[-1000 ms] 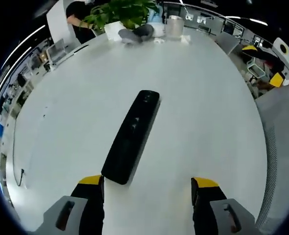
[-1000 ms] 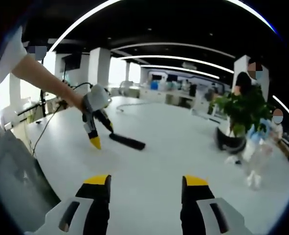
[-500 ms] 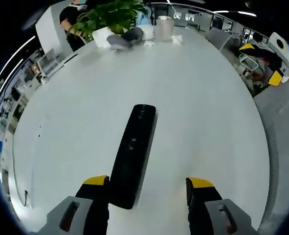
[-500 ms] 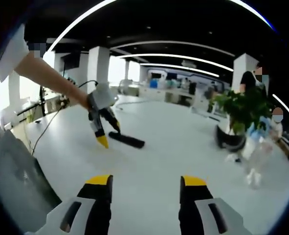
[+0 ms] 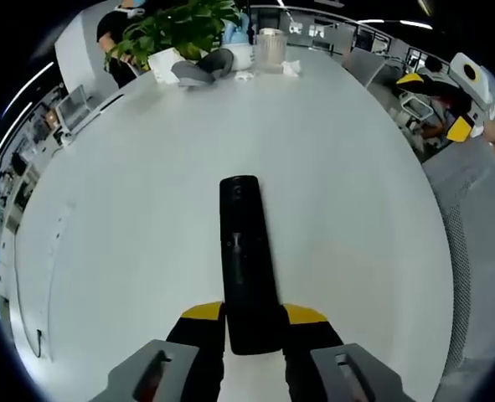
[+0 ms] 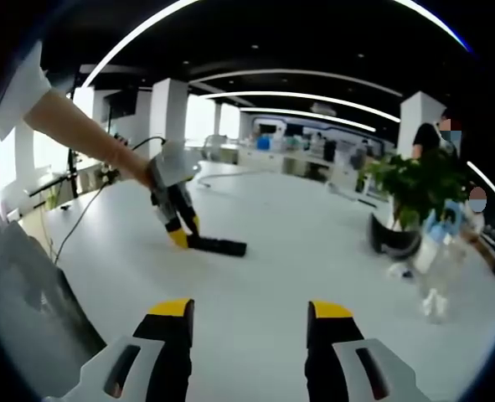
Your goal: Press the specified remote control buttons in sequence, fully releasing each button before pressing the next.
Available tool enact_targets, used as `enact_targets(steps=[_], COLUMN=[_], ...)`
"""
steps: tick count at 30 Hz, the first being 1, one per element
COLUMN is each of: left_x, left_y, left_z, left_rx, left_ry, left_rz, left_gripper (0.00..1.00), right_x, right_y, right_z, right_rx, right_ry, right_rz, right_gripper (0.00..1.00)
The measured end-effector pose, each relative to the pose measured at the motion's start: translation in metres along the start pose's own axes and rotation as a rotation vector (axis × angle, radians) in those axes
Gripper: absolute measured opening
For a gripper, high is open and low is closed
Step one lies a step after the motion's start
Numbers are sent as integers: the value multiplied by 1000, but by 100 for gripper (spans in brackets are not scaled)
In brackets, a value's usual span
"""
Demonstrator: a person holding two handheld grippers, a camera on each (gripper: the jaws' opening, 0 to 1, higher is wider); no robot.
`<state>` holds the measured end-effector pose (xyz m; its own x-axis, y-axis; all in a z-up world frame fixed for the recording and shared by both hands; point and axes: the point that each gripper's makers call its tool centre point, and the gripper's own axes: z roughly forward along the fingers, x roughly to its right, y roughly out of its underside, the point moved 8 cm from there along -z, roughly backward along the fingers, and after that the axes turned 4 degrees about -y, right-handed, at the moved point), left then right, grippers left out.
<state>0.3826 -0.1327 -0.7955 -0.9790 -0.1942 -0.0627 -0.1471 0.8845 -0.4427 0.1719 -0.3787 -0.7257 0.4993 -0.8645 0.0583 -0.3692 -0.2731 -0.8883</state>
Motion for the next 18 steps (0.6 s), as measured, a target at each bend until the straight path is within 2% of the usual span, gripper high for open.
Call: enact_targets(steps=[6, 18], left_x=[4, 20], left_y=[-2, -5], left_z=[-1, -3], left_rx=[-34, -88], left_ry=[30, 50], left_rz=[81, 133], left_gripper=[24, 24], right_x=[1, 2], right_y=[-1, -3], right_z=[1, 1], right_rx=[1, 0], right_ry=[-2, -9], right_rz=[2, -5], right_gripper=[52, 51])
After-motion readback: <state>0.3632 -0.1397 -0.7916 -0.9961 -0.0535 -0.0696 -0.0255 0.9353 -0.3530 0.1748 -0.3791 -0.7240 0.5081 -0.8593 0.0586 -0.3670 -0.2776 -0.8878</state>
